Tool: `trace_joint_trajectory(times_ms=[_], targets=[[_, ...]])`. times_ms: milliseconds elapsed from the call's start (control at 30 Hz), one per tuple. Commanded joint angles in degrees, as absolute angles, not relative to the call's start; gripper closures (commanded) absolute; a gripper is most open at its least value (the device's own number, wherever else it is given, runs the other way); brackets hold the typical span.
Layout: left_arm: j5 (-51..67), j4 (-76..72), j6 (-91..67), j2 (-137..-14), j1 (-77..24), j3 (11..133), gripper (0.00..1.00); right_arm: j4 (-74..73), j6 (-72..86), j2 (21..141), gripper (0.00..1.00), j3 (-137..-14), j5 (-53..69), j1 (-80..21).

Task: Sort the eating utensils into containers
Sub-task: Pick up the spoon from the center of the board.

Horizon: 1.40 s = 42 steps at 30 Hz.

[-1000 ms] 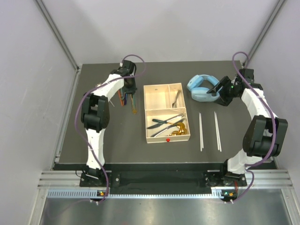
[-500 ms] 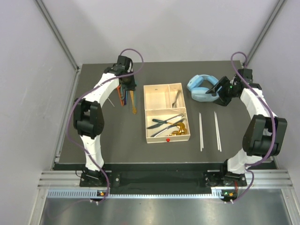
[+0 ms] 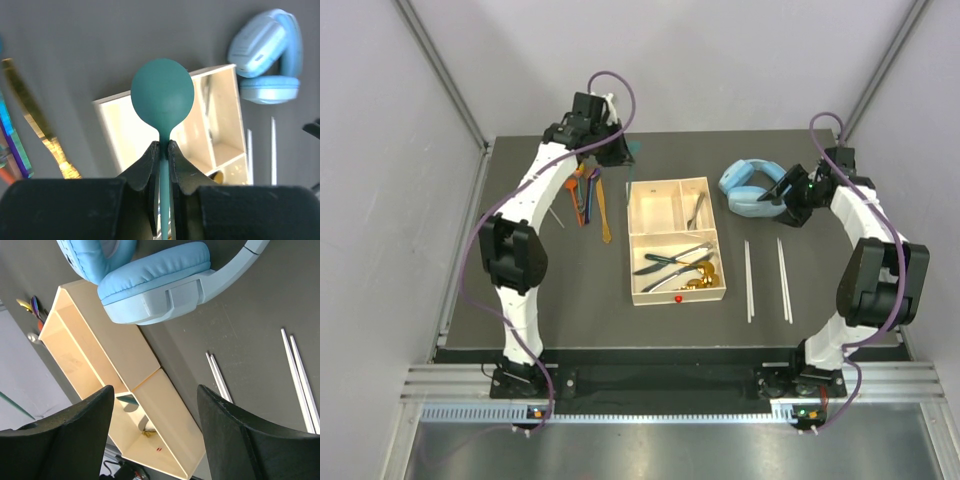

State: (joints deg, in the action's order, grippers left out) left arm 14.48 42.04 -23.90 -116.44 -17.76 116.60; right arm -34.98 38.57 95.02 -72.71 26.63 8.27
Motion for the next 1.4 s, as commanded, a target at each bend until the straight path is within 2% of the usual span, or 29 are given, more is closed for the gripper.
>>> trace_joint_trajectory(times_ms=[0,267,467,1167,1367], targets=[[19.9,39.7,-26.4,-119.8,-21.2,120.0,1.0,-33.5,37.8,95.1,0.33,-75.1,26.9,7.6],[24.8,39.2,-28.8,-126.0,-25.5,127.4,1.0,-33.5,37.6,95.8,0.32,-74.4,27.2,7.6],[26.9,36.8,-31.6,-128.6,-27.2,127.6,1.0,-33.7,37.4,97.1,0.32,-75.5,27.4,7.6],[29.3,26.8,-40.4,-140.2,-30.2,132.2,1.0,-33.8,37.0,96.8,0.32,-74.0,28.4,7.9],[26.8,27.2,-40.6,-142.1,-30.6,134.1,1.0,-34.3,36.9,97.3,0.32,-74.5,28.5,7.9]])
